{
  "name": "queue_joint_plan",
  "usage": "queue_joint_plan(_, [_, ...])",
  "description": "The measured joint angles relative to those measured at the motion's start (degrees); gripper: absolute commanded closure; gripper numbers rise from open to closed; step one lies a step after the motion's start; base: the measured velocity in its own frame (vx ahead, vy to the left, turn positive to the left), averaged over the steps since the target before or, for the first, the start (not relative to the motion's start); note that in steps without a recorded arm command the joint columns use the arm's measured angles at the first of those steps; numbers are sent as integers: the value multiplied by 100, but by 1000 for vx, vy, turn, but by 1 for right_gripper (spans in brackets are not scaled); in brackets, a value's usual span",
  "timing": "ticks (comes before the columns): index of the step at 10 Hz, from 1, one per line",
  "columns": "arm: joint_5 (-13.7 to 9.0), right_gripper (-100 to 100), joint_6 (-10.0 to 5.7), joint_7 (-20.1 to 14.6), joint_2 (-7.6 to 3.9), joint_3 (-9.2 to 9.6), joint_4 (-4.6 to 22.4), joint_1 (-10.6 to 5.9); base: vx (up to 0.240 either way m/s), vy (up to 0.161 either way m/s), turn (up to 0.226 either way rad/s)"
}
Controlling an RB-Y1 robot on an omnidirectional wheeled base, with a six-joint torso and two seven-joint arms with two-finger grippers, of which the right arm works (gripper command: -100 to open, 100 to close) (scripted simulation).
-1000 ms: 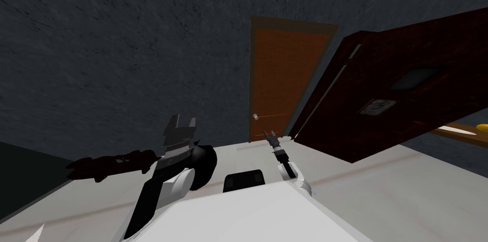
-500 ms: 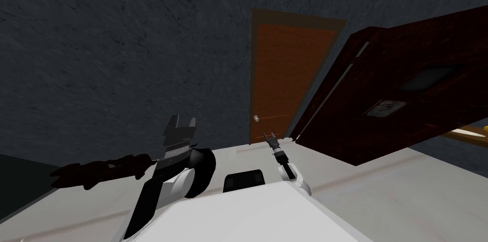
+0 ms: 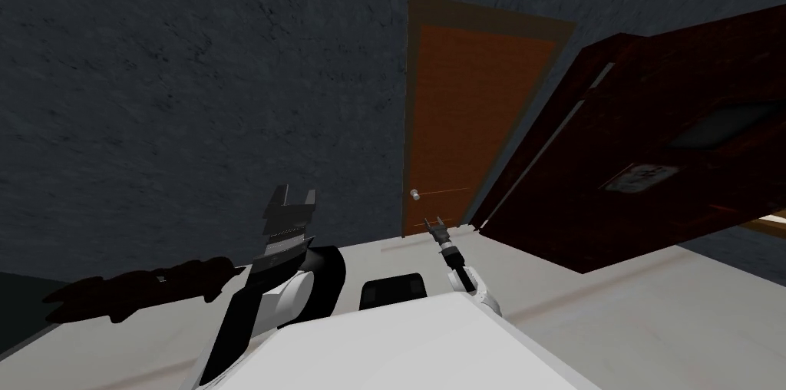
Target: Pull the door open
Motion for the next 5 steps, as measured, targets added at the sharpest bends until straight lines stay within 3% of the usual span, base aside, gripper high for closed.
queue_joint_plan(5, [159,-100,-122,463,28,-136,586,-153,165,6,-15])
